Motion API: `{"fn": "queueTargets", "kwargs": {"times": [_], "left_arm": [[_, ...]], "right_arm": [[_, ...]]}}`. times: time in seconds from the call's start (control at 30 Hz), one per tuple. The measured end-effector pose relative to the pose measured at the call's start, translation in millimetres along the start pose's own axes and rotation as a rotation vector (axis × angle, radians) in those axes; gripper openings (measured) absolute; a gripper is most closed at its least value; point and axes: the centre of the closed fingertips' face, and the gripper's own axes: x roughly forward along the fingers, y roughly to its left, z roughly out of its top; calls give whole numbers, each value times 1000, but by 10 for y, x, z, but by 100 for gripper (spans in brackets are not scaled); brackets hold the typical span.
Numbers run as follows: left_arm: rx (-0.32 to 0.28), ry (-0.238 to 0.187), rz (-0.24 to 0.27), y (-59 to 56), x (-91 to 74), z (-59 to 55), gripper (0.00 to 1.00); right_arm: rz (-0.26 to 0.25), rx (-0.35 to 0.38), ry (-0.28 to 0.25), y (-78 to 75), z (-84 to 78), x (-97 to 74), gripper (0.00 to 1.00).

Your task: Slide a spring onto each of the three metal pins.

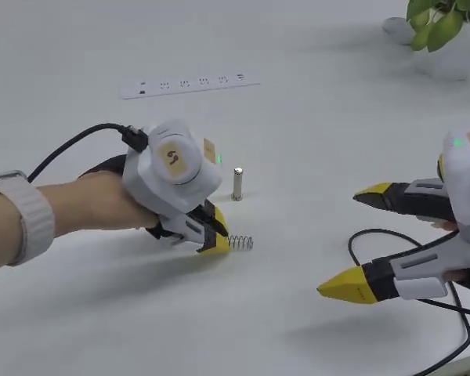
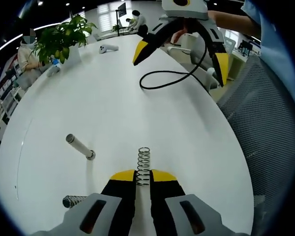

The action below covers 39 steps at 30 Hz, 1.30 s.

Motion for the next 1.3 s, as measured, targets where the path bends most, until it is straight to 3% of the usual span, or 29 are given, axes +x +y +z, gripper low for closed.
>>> {"fn": "queueTargets", "kwargs": {"times": [0.37,0.53,0.6,0.67,0.73,0.8,1.03,1.3], "left_arm": [[-43,-57,48,-140,13,-127,3],[-80,-85,66,-135,2,-134,9],[-69,-94,81,-128,-13,-147,8],[-107,-113,76,-144,-18,-158,9],[-106,-121,89,-141,-27,-173,8],[-154,-147,85,-162,-29,-169,7],[-232,-209,123,-146,-53,-188,8],[-282,-278,163,-121,-75,-194,6]], "right_arm": [[9,-3,2,38,-6,12,88],[10,-8,6,38,-2,21,88],[12,-7,6,43,3,28,87],[14,-10,7,48,7,32,87],[14,-9,6,50,12,35,87],[15,-10,8,53,10,39,87],[19,-11,11,67,13,49,87],[24,-13,15,79,25,60,87]]}}
